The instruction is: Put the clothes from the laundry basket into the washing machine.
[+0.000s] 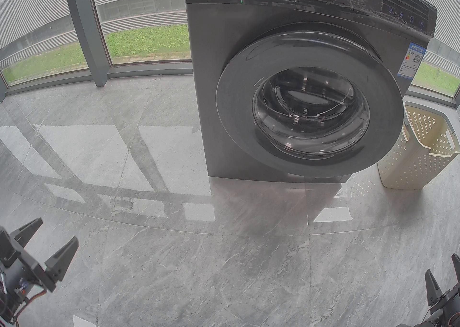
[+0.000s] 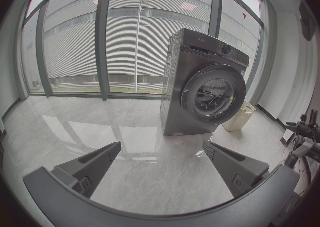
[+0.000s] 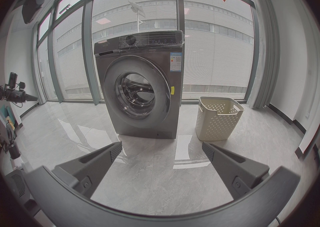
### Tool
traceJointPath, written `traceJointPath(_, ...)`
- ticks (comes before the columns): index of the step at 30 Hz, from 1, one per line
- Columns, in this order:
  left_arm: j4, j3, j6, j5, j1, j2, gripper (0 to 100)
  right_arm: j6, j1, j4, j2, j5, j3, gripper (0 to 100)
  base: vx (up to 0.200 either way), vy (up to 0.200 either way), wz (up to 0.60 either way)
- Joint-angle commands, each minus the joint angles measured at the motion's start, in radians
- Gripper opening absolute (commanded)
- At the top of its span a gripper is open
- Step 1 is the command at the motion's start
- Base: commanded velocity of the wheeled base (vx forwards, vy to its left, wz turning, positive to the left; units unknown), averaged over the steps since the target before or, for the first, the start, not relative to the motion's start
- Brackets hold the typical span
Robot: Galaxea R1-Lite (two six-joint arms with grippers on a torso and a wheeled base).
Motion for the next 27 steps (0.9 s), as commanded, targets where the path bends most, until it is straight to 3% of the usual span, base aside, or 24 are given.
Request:
traceJointPath(1,0.438,0.146,0.014,-0.014,0.226,-0.706,100,-0.001,0.000,0.001,-0.016,0.000,0.010,100,0.000,0.000,0.00)
traceJointPath(4,0.438,0.146,0.019,-0.017,0.224,-0.706,100,-0.001,0.000,0.000,-0.016,-0.006,0.010,100,0.000,0.000,0.00)
traceJointPath(6,0.438,0.146,0.065,-0.014,0.224,-0.706,100,0.013,0.000,-0.003,-0.016,-0.009,0.013,100,0.000,0.000,0.00)
traceJointPath(9,0.439,0.146,0.065,-0.020,0.224,-0.706,100,0.025,0.000,-0.026,-0.016,-0.020,0.016,100,0.000,0.000,0.00)
traceJointPath(11,0.441,0.146,0.045,-0.014,0.224,-0.706,100,0.040,0.002,-0.069,-0.016,-0.020,0.002,100,0.000,0.000,0.00)
traceJointPath(14,0.439,0.146,0.040,-0.015,0.222,-0.706,100,0.063,0.002,-0.101,-0.009,-0.020,-0.097,100,0.000,-0.067,0.00)
traceJointPath(16,0.439,0.146,0.034,-0.015,0.221,-0.706,100,0.063,0.006,-0.045,0.039,-0.007,-0.154,100,0.000,-0.200,0.00)
traceJointPath(21,0.441,0.146,0.036,-0.015,0.221,-0.706,100,0.066,0.045,0.077,0.146,0.054,-0.110,100,0.000,-0.200,0.00)
traceJointPath(25,0.439,0.146,0.034,-0.015,0.221,-0.706,100,0.057,0.075,0.080,0.265,0.101,-0.096,100,0.000,-0.200,0.00)
traceJointPath(27,0.439,0.146,0.036,-0.015,0.221,-0.706,100,0.042,0.086,0.063,0.340,0.151,-0.107,100,0.000,-0.200,0.00)
